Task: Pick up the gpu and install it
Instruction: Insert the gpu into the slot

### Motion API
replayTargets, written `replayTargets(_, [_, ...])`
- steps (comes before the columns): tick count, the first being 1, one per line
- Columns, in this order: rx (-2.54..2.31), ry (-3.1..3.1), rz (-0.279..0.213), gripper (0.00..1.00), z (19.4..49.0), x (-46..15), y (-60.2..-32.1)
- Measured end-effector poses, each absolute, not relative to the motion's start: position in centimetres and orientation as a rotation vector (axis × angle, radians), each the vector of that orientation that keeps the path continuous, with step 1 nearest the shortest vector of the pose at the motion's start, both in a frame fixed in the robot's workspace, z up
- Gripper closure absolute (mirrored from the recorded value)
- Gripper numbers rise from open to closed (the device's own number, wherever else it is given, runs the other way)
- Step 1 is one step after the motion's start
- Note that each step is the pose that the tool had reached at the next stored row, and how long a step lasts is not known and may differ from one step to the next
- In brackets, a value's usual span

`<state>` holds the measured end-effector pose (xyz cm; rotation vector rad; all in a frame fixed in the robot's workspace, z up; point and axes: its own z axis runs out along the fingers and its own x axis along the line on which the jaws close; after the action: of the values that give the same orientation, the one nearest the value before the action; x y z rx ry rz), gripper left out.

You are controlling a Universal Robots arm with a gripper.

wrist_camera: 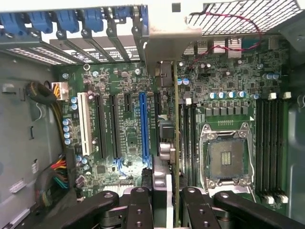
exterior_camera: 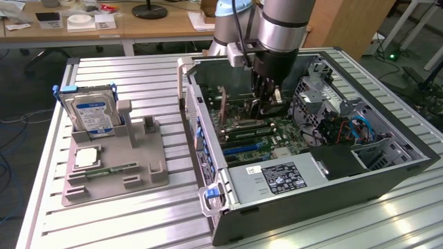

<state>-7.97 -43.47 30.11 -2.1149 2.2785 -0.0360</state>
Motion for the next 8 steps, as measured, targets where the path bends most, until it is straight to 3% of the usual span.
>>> replayTargets(8, [-2.113, 2.282, -0.034, 0.72, 28.7, -8.4, -43.5])
